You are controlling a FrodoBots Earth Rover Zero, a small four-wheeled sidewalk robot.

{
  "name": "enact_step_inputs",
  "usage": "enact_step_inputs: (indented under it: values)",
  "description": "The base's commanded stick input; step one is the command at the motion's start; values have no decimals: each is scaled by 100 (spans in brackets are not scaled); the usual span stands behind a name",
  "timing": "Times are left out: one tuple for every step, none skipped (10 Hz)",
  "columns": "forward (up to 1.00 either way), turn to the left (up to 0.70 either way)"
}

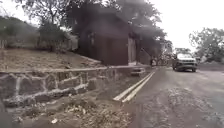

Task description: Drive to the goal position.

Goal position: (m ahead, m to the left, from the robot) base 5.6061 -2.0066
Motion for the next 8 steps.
enact_step_inputs:
  values:
    - [45, 0]
    - [45, 0]
    - [45, 0]
    - [45, 0]
    - [17, 0]
    - [4, 0]
    - [0, 0]
    - [0, 0]
